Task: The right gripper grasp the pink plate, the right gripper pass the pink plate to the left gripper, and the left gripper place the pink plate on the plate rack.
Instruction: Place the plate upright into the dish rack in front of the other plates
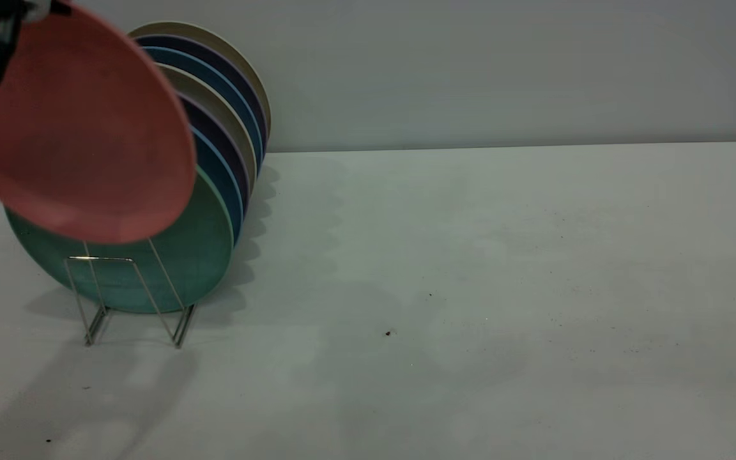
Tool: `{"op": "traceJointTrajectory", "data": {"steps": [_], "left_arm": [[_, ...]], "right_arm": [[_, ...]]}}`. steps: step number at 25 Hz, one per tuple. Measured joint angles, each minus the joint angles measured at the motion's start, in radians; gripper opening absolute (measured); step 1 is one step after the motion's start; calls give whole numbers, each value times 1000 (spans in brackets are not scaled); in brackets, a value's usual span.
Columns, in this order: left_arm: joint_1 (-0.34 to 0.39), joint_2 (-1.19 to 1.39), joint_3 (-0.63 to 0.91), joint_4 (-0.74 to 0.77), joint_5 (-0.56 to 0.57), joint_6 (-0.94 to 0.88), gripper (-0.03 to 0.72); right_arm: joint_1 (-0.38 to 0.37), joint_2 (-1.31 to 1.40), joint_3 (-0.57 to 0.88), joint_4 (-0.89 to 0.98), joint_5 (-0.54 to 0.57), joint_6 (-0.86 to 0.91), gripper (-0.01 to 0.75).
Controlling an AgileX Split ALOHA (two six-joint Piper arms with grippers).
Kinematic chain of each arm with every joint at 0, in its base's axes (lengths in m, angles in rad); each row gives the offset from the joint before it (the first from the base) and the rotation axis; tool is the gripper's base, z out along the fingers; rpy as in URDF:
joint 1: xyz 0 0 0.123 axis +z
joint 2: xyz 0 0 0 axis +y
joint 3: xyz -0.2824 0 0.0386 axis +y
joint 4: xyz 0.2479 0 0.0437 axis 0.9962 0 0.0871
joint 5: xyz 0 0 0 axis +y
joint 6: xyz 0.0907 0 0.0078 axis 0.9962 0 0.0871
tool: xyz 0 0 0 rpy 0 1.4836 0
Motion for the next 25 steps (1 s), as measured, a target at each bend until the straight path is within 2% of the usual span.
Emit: {"op": "traceJointTrajectory", "data": {"steps": [9, 15, 19, 25], "left_arm": [[0, -8, 6, 0, 19, -1, 13], [0, -8, 82, 27, -69, -1, 13], [0, -8, 97, 71, -85, -31, 13], [0, -8, 99, 81, -30, -83, 15]], "right_arm": [[0, 0, 0, 0, 0, 0, 460], [0, 0, 0, 0, 0, 0, 460], [0, 0, 0, 0, 0, 0, 460], [0, 0, 0, 0, 0, 0, 460]]}}
